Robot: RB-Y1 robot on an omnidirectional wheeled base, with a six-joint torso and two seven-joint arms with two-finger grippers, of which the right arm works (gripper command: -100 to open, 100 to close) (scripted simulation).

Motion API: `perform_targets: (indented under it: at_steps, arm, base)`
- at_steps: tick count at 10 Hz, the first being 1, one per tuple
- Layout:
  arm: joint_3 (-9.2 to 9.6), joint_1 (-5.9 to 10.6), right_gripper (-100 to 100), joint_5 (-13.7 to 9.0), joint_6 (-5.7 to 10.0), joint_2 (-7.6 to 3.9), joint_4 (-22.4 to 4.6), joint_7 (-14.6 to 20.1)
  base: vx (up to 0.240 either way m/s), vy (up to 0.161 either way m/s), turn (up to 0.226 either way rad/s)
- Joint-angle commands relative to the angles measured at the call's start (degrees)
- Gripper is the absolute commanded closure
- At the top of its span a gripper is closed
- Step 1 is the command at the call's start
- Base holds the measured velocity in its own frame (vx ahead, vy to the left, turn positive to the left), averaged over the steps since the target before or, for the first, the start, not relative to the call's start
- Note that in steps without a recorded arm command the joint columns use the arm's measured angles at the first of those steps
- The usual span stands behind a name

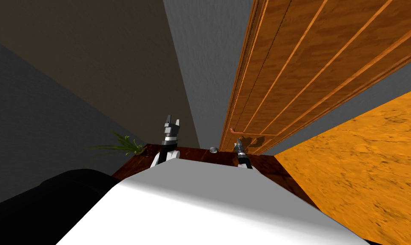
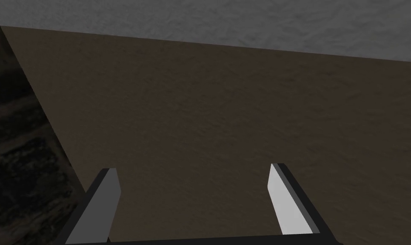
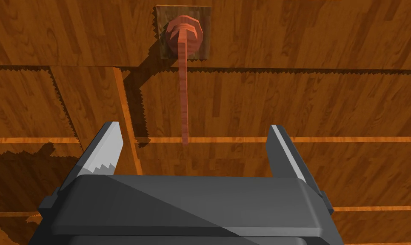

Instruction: Pull the door open

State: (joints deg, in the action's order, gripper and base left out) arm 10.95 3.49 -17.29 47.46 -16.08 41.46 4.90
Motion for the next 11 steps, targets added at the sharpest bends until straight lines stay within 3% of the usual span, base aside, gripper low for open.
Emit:
perform_targets:
  at_steps: [1, 3, 6, 11]
  arm:
    - [0.22, 0.65, -100, -0.39, 0.60, -0.24, -1.93, 0.23]
    - [0.30, 1.12, -100, -0.47, 0.96, -0.20, -3.01, 0.30]
    - [-4.17, 1.16, -100, -0.13, 2.83, -1.11, -6.55, 1.75]
    - [-9.05, 1.14, -100, 0.27, 4.73, -2.07, -10.20, 3.29]
  base:
    - [-0.004, -0.110, 0.138]
    - [-0.002, -0.090, 0.064]
    - [0.128, -0.006, 0.258]
    - [0.117, -0.019, 0.198]
